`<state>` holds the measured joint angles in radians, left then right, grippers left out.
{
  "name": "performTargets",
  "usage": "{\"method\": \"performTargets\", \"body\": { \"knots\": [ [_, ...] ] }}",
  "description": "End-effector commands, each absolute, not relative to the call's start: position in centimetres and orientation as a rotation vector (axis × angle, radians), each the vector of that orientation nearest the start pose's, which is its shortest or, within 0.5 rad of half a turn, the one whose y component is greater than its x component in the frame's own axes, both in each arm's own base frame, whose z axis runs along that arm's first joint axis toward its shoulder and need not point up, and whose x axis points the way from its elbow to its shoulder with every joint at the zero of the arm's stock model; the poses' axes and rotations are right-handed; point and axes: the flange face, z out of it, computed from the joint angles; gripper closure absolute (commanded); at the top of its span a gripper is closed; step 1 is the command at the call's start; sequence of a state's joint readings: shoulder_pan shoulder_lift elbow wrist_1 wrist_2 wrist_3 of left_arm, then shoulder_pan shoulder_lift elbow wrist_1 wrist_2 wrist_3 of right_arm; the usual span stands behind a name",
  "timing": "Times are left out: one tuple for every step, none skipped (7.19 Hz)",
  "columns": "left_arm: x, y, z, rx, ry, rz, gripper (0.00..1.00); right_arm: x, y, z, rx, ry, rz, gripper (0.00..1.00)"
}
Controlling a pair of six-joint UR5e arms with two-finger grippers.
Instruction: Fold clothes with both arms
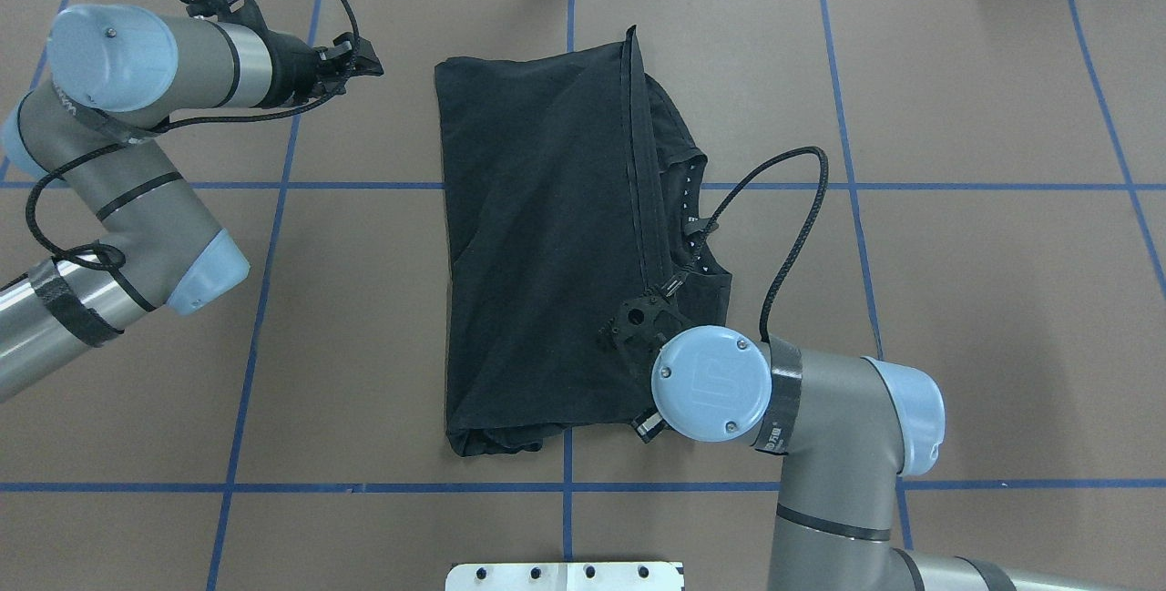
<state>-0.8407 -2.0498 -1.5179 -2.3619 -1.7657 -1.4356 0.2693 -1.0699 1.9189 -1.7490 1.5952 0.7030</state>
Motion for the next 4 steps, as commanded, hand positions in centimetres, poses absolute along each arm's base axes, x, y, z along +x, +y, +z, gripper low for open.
{"method": "performTargets", "body": {
  "knots": [
    [36.92, -58.2, 31.92, 0.421, 1.163, -0.499, 0.37, -55.98, -28.68, 26.34, 0.354, -0.55, -0.589, 0.61],
    [36.83, -58.25, 31.92, 0.421, 1.163, -0.5, 0.37, -56.52, -28.67, 26.82, 0.349, -0.539, -0.592, 0.61],
    [36.92, -58.2, 31.92, 0.421, 1.163, -0.499, 0.37, -56.71, -28.7, 26.63, 0.349, -0.541, -0.592, 0.71],
    [36.81, -58.23, 31.85, 0.422, 1.164, -0.5, 0.37, -56.86, -28.75, 26.88, 0.347, -0.535, -0.592, 0.9]
  ]
}}
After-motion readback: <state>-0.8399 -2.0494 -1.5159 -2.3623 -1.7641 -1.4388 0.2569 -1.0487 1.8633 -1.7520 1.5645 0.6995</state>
